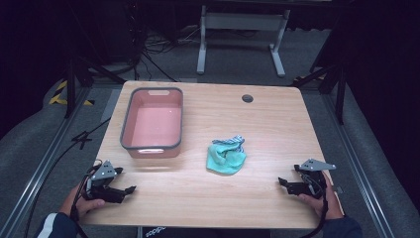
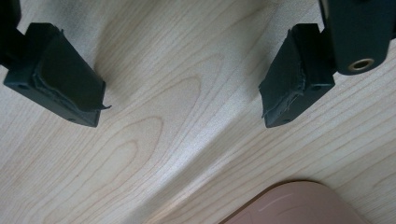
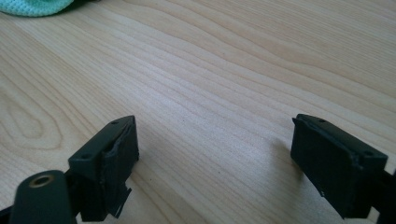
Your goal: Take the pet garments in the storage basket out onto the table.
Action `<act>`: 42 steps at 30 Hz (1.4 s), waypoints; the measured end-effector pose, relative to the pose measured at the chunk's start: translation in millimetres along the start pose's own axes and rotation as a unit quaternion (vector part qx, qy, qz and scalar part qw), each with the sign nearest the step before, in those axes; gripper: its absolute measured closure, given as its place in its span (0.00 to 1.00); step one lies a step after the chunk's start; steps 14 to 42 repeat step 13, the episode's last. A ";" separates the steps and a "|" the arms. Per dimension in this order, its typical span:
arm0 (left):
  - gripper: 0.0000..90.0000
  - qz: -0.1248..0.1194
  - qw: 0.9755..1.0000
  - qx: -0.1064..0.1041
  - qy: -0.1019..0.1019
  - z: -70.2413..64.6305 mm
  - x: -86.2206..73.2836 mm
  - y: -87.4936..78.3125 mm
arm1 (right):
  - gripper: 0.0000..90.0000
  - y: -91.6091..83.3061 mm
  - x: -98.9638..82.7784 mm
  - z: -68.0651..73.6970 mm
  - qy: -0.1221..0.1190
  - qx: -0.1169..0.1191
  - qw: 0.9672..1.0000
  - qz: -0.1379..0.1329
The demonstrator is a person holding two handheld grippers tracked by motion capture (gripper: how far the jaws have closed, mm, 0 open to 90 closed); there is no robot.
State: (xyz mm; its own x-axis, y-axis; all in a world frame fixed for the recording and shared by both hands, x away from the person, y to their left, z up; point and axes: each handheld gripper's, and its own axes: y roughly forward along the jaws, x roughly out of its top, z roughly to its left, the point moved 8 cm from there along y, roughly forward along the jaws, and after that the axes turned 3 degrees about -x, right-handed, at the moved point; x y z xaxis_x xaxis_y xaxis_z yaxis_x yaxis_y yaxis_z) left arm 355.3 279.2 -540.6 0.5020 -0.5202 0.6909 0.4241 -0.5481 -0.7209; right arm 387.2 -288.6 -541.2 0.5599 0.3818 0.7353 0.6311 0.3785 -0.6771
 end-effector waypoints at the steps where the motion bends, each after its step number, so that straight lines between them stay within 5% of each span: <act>1: 0.16 0.000 1.000 0.000 0.000 0.0 0.0 0.0 | 0.17 0.0 0.0 0.0 0.000 0.000 1.000 0.000; 42: 0.15 0.000 1.000 0.003 -0.005 -0.4 0.4 0.7 | 0.17 -0.1 0.0 0.1 0.000 0.001 1.000 0.000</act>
